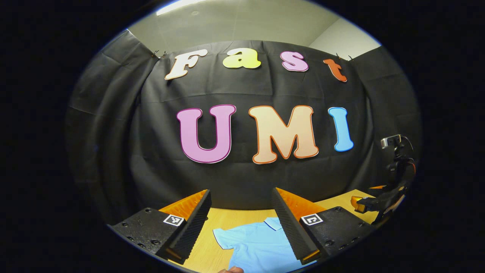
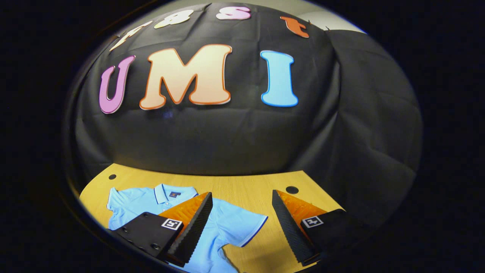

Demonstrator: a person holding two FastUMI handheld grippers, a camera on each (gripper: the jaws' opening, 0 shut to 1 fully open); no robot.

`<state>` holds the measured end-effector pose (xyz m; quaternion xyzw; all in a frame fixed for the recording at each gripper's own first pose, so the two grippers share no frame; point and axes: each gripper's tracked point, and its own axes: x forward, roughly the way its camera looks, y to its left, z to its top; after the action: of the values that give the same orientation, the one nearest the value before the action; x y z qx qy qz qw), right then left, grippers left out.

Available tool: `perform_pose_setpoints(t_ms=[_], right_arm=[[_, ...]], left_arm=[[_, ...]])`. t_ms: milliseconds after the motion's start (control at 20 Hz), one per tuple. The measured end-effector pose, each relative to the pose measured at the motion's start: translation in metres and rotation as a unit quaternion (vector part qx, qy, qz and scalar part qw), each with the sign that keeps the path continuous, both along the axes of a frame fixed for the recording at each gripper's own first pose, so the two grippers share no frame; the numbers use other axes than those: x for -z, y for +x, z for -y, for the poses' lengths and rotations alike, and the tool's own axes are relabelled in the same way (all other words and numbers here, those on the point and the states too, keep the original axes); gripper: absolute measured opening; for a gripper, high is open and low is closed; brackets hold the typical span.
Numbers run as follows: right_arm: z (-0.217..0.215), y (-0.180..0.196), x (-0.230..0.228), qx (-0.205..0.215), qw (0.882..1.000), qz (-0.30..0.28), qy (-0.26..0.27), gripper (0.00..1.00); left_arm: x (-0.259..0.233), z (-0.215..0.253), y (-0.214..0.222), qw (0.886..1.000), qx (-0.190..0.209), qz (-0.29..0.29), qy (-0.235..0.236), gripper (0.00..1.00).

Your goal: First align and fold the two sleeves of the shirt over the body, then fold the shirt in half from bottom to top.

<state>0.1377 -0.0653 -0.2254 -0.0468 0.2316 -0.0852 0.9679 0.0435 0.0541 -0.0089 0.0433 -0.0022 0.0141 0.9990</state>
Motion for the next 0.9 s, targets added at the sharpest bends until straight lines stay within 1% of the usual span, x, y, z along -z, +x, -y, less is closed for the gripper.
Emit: perform_pose_setpoints(t_ms=[200, 400, 500, 700, 900], right_arm=[[0.023, 0.01, 0.048, 0.02, 0.998, -0.057, -0.024, 0.99], [0.034, 0.012, 0.098, 0.043, 0.992, -0.119, -0.005, 0.99], [0.037, 0.01, 0.123, 0.058, 0.986, -0.153, 0.014, 0.99], [0.049, 0.0, 0.166, 0.094, 0.97, -0.222, 0.032, 0.99], [0.052, 0.0, 0.179, 0.109, 0.964, -0.239, 0.048, 0.99]], left_arm=[[0.011, -0.003, 0.011, 1.0, -0.002, -0.014, 0.0, 0.96], [0.02, -0.007, 0.018, 1.0, -0.004, -0.025, 0.0, 0.96], [0.024, -0.011, 0.019, 1.0, -0.007, -0.031, 0.001, 0.96], [0.034, -0.023, 0.022, 0.999, -0.017, -0.043, 0.001, 0.96], [0.041, -0.027, 0.025, 0.998, -0.024, -0.053, -0.004, 0.96]])
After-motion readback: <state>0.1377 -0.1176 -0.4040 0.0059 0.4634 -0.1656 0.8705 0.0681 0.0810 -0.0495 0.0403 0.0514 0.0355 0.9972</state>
